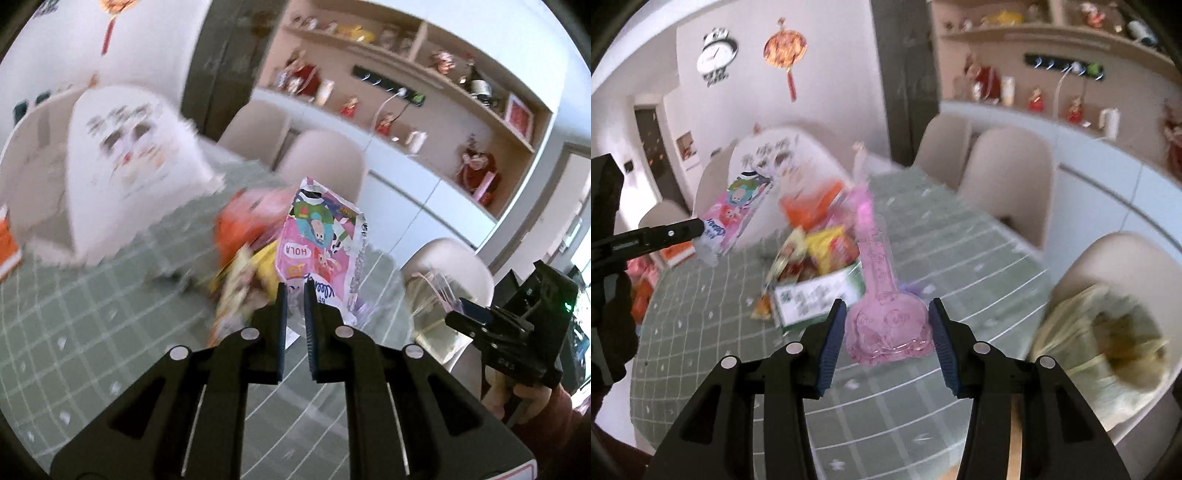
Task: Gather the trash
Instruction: 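Carry the pink wrapper and pink toy to the bin and release both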
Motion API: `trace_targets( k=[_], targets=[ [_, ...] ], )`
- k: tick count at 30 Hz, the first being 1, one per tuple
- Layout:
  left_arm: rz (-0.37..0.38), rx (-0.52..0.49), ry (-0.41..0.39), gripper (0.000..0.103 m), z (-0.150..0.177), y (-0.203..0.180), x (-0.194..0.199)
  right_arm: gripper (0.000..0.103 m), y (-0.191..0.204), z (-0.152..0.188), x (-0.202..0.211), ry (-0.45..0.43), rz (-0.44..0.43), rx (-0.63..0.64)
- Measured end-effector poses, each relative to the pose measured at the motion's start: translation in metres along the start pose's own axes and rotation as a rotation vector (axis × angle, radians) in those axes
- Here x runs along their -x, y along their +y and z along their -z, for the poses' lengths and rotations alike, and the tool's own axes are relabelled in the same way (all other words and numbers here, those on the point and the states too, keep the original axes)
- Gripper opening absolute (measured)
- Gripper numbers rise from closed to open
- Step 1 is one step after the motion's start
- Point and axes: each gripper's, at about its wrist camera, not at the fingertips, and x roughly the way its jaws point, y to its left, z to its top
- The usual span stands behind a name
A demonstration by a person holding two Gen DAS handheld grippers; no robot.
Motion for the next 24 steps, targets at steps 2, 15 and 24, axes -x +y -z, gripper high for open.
trace_targets(
  k=[2, 15, 24],
  targets=[
    [0.037, -0.023, -0.028, 0.009, -0.018, -0.027, -0.006, 0.044, -0.015, -0.008, 0.016, -0.033, 0.024, 0.000],
    [0.225, -0.198, -0.055, 0.009, -0.061, -0.210, -0.078, 0.044, -0.162, -0.024, 0.106, -0.175, 0.191, -0.063],
    [0.279, -0.228, -0.001, 0.009, -0.038, -0.300, -0.135, 0.044, -0.255, 0.002, 0.145, -0.192, 0.263, -0.125]
  ],
)
